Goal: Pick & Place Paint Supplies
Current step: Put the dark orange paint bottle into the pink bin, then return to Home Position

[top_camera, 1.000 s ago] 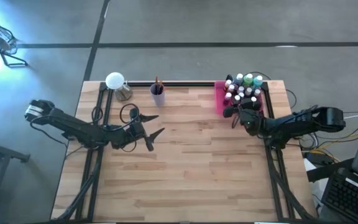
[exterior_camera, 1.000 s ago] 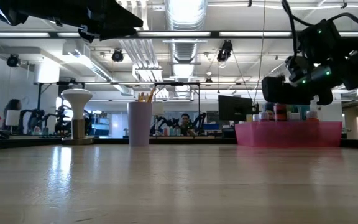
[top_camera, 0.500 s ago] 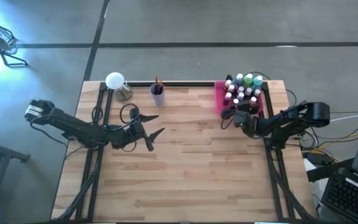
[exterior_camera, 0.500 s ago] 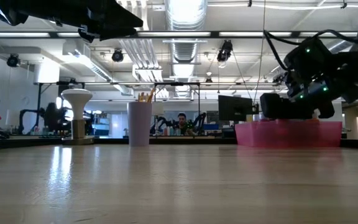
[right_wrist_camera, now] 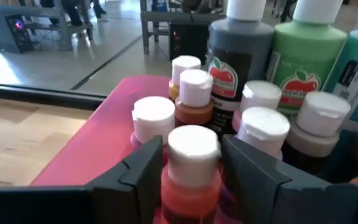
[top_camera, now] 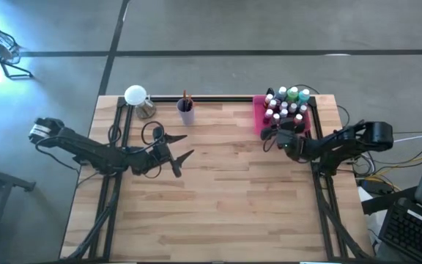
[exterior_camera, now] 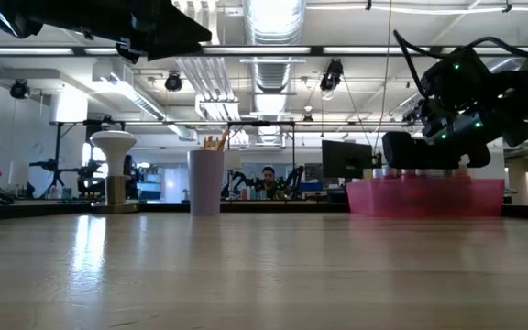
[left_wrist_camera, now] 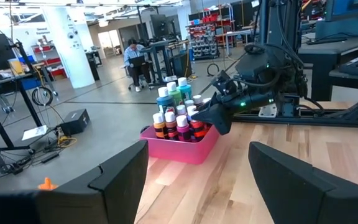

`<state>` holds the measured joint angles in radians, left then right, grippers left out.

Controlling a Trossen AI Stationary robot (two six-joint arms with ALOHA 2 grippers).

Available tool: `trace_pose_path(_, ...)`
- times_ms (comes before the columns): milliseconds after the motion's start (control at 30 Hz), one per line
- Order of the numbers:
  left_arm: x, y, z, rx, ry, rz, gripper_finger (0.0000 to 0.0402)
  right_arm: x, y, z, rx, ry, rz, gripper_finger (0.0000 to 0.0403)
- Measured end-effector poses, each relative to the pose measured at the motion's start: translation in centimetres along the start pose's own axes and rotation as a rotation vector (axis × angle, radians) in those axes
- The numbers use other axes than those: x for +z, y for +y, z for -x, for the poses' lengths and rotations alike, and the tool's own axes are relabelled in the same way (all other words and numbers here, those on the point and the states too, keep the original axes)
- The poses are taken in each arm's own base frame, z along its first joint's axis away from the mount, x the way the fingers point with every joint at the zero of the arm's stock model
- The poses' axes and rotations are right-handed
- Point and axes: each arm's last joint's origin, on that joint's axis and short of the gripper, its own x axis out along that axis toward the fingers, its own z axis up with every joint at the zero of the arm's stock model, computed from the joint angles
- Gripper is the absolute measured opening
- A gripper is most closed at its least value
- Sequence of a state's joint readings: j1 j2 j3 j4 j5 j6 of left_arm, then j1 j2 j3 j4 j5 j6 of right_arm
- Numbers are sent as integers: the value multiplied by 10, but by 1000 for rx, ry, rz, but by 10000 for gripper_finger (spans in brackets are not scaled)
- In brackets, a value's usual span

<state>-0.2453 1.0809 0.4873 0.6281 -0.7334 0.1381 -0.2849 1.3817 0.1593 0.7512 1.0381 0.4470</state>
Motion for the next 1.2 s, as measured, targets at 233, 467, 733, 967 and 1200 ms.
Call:
trace_pose_path(233,0,2,-2,13,1,-1,282,13,-1,4,16,-38,9,224)
trace_pose_path(467,0,3,-2,15,2,-1,282,38,-5,13,46,-122,-17,252)
trace_pose_path(733,-1,3,-2,14,9,-7,282,103,-2,46,252,-306,-61,220)
trace_pose_path(967,-1,3,-2,14,9,-7,282,151,12,77,846,-435,84,151)
trace_pose_path(1200,-1,2,-2,14,10,-8,282,154,27,85,1275,-107,216,65)
